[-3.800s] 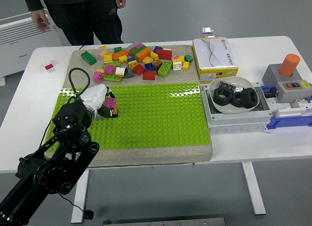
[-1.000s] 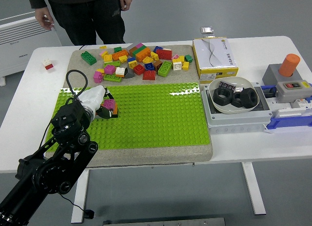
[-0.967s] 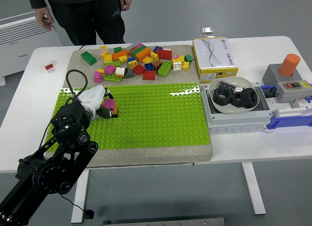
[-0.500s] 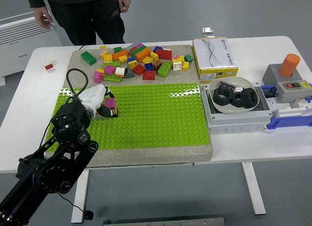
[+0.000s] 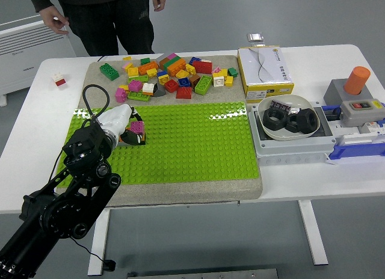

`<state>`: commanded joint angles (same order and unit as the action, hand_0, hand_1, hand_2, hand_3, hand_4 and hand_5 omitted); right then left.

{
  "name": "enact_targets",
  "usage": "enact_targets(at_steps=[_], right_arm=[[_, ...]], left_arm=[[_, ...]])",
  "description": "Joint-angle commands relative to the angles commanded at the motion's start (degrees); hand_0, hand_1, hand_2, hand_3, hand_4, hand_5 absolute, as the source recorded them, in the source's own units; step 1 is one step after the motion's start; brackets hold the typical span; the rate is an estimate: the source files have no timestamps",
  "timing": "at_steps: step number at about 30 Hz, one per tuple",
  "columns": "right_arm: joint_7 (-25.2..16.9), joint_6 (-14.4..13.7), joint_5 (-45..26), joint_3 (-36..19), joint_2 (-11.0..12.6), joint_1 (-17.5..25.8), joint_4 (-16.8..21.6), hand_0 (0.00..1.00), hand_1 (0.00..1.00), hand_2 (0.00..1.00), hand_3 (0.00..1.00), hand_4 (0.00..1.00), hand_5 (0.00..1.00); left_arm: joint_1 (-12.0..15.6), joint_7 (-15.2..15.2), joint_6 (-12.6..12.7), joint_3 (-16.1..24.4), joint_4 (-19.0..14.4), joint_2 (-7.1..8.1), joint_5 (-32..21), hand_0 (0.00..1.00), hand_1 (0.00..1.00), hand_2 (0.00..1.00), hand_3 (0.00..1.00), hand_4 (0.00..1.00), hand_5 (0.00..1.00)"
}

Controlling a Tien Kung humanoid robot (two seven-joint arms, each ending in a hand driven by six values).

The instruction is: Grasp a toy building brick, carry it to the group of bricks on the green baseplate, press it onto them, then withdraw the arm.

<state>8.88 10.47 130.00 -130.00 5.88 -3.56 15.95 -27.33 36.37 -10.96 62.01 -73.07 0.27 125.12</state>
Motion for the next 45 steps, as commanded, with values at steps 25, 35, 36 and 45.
enact_targets(at_steps=[25,35,36,45], right_arm=[[-0.01,-0.07,0.00,0.00,0.04,0.19,0.00,0.673,0.630,0.674,0.692,0.699,0.955],[-0.03,-0.07,0.00,0.00,0.03,0.15,0.02,0.673,0.630,0.674,0.691,0.698,0.954],[-0.03,-0.07,0.00,0.00,0.03,0.14,0.01,0.673,0.630,0.674,0.691,0.698,0.954],[-0.06,-0.08,0.00,0.00,0.02,0.11,-0.03,0.673,0.630,0.674,0.691,0.697,0.953]], left_arm=[[0.00,-0.22,-1.50,0.39,-0.09,0.43,0.43,0.888,0.903,0.823,0.638,0.522,0.152],[0.06,-0.55,-1.66,0.21,-0.13,0.64,0.40,0.891,0.909,0.829,0.626,0.515,0.142],[0.05,-0.59,-1.60,0.22,-0.11,0.66,0.41,0.891,0.909,0.829,0.626,0.515,0.142],[0.06,-0.83,-1.49,0.37,0.07,0.70,0.51,0.893,0.912,0.835,0.630,0.512,0.130]])
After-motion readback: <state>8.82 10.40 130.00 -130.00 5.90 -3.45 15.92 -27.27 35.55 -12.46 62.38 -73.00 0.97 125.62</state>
